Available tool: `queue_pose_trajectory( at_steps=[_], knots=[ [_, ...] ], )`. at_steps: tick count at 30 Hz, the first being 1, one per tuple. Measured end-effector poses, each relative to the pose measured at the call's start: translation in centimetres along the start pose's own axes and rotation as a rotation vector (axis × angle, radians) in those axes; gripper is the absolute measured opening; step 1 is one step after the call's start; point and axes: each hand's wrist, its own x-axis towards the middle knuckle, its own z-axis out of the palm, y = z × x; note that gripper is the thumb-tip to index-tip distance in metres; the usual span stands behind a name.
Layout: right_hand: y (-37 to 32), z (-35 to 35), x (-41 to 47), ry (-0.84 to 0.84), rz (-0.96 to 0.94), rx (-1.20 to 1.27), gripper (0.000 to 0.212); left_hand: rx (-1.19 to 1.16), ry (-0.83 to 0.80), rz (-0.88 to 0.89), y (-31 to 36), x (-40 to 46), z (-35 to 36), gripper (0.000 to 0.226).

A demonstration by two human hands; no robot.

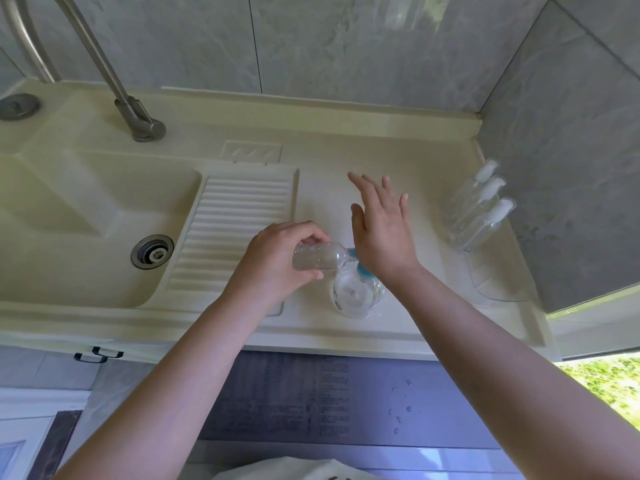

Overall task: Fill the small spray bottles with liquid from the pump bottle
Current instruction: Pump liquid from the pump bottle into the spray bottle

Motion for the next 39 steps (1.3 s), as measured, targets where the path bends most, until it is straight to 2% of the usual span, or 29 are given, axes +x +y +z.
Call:
queue_pose_trajectory(
  at_steps=[12, 22, 39],
  knots=[
    [0.3, -0.7, 0.2, -0.021, 0.082, 0.104, 0.049, -0.017, 0.0, 0.006, 0.0, 0.1, 0.2, 0.047],
    [0.3, -1.1, 0.3, 0.075, -0.013, -0.213, 0.051, -0.006, 0.001, 0.008, 0.2, 0.1, 0.1, 0.047],
    [-0.2, -0.6, -0.3, 0.06, 0.029, -0.221, 0.047, -0.006, -0.013, -0.012, 0.2, -0.2, 0.2, 0.046]
  ],
)
